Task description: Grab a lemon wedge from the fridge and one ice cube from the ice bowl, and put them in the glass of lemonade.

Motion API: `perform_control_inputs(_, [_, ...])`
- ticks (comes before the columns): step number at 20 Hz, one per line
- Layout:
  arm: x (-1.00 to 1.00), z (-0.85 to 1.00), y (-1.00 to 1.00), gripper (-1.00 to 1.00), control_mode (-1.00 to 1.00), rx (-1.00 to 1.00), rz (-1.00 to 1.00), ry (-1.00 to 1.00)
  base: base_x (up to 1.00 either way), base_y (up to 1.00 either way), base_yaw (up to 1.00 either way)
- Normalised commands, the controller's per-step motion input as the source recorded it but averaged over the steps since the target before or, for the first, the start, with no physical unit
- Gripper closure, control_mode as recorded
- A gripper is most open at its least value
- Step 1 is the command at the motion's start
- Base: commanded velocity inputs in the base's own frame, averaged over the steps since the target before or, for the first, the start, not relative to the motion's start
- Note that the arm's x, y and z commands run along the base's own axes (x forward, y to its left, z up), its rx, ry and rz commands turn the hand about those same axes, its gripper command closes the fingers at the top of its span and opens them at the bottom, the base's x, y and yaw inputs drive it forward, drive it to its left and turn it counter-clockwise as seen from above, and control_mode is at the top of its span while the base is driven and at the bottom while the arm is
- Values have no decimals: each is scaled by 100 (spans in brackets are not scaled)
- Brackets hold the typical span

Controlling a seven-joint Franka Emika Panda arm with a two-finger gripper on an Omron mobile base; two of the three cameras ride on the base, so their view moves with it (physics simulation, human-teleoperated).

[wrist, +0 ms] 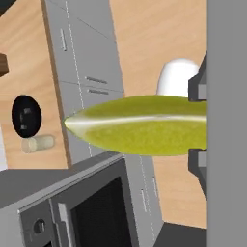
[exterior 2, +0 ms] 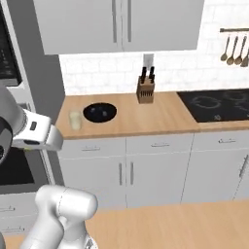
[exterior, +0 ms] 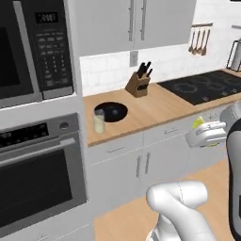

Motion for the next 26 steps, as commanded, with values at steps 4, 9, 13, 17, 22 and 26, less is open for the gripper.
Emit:
perform_control_inputs(4, [0,0,0,100,100,0,0,0,97,-79,56])
perform_control_inputs(9, [0,0,0,100,100,0,0,0,75,-67,56])
perform_control_inputs(13, [0,0,0,100,100,0,0,0,61,-35,60])
perform_control_inputs(17, [0,0,0,100,100,0,0,0,44,-3,48])
perform_control_inputs(22, [0,0,0,100,100,0,0,0,97,-44,32])
perform_control_inputs(26, [0,0,0,100,100,0,0,0,53,-25,7])
